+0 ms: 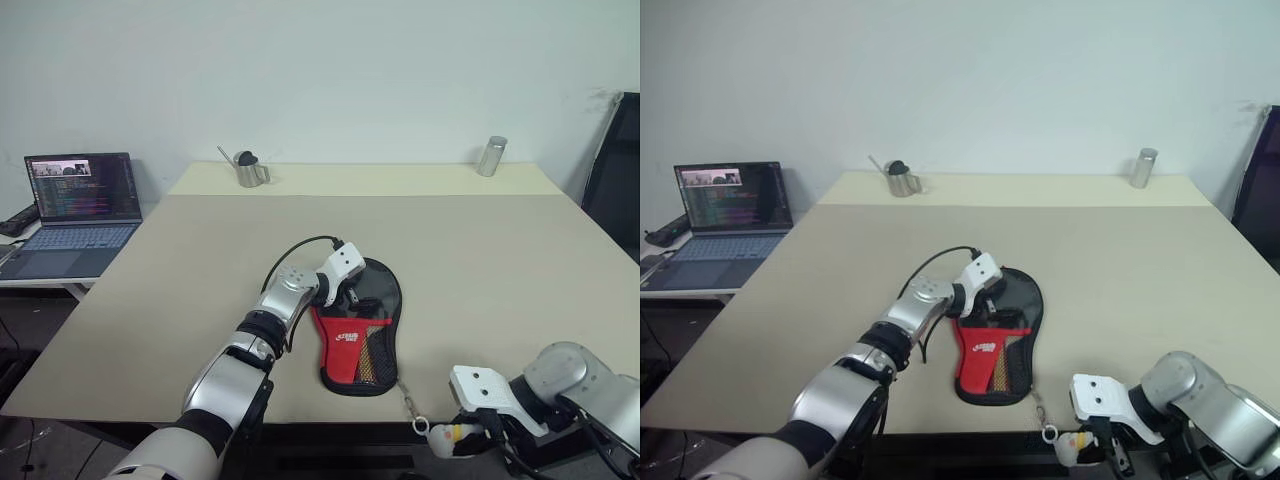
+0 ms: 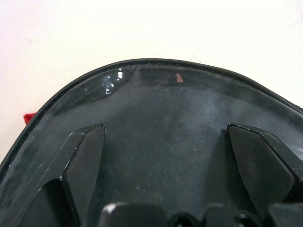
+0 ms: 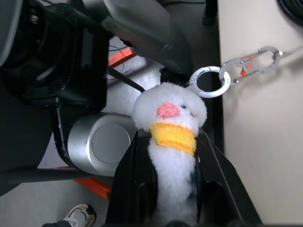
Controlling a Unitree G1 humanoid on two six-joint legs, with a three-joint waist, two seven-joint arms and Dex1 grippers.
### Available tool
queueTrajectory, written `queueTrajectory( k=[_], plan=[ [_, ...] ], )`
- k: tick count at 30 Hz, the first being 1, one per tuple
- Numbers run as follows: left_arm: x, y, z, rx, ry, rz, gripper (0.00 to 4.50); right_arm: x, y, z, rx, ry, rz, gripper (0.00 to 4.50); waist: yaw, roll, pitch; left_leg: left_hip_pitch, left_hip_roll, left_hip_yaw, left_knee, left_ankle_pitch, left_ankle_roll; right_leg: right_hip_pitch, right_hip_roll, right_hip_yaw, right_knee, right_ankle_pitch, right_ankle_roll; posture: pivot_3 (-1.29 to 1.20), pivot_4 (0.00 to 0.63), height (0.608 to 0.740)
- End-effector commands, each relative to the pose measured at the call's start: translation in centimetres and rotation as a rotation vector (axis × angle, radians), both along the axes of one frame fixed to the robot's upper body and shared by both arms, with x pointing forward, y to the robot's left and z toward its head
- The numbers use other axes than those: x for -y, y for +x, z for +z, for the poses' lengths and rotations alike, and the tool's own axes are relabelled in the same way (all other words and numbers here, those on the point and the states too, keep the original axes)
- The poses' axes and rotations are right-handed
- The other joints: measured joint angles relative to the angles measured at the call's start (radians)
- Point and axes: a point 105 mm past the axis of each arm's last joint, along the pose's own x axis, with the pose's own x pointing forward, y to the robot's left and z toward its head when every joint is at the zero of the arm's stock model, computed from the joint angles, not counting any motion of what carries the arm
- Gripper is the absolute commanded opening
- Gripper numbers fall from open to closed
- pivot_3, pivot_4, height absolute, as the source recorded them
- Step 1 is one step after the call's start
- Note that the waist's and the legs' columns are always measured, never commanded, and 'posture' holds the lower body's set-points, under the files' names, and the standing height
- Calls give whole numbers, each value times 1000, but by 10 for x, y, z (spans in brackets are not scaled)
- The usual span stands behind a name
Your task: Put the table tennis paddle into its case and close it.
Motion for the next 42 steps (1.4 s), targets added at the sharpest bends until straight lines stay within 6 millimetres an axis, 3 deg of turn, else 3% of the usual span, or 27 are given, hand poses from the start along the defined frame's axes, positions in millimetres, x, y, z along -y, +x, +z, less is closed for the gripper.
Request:
queueTrajectory(
  k=[1, 4, 12, 16, 20, 24, 28, 30, 33, 37, 42],
  plan=[
    [-28, -5, -35, -95, 133, 60, 4500, -6, -9, 4, -29, 21, 57, 420, 0, 0, 0, 0, 0, 0, 0, 0, 0, 0, 0, 0, 0, 0, 0, 0, 150, 740],
    [-29, -5, -36, -95, 137, 63, 4500, -3, -5, 6, -13, 17, 47, 420, 0, 0, 0, 0, 0, 0, 0, 0, 0, 0, 0, 0, 0, 0, 0, 0, 150, 740],
    [-29, -2, -33, -84, 129, 75, 4500, 17, 36, 16, 138, -33, -39, 419, -2, 0, 0, 0, 0, 0, 0, 0, 0, 0, 0, 0, 0, 0, 0, 0, 150, 740],
    [-30, 0, -29, -73, 122, 84, 4500, 24, 55, 12, 193, -67, -91, 417, -2, -1, 0, 1, 0, 0, 0, 0, 0, 0, 0, 0, 0, 0, 0, 0, 150, 740],
    [-34, 4, -25, -62, 113, 107, 4500, 28, 59, 7, 167, -86, -114, 1672, -2, -1, 0, 1, 0, 0, 0, 0, 0, 0, 0, 1, 0, 0, 0, 0, 150, 740],
    [-42, 5, -19, -64, 74, 123, 4500, 34, 68, 15, 188, -95, -130, 2998, -3, -1, 0, 1, 0, 0, 0, 0, 0, 0, 0, 1, 0, 0, 0, 0, 150, 740],
    [-54, 2, 9, -118, -101, 120, 4500, 54, 76, 36, 217, -132, -133, 4382, -6, 0, 1, 0, 0, 0, -1, 0, 0, -1, 0, 0, 0, 0, 0, 0, 150, 740],
    [-65, -7, 25, -100, -136, 78, 4500, 69, 79, 47, 230, -154, -141, 4448, -11, 1, 2, -2, 0, 1, -1, 0, 0, -4, 0, 0, 1, 0, 0, 0, 150, 740],
    [-110, -32, 56, -46, -159, 48, 4500, 98, 87, 68, 264, -181, -188, 4448, -18, 1, 4, -9, 0, 1, -1, 2, -4, -12, 0, 2, 3, 3, -6, 0, 150, 740],
    [-156, -76, 90, -36, -192, 44, 4500, 116, 107, 123, 307, 142, -394, 4448, -28, 0, 14, -11, 1, 1, -3, 2, -6, -15, 0, 3, 1, 2, -9, 0, 150, 740],
    [-191, -127, 99, -105, -159, 50, 4500, 145, 110, 141, 285, 239, -511, 4448, -17, 3, 19, -11, 1, 1, -4, -1, -4, -15, -1, 2, 0, -1, -12, 0, 150, 740]
  ],
)
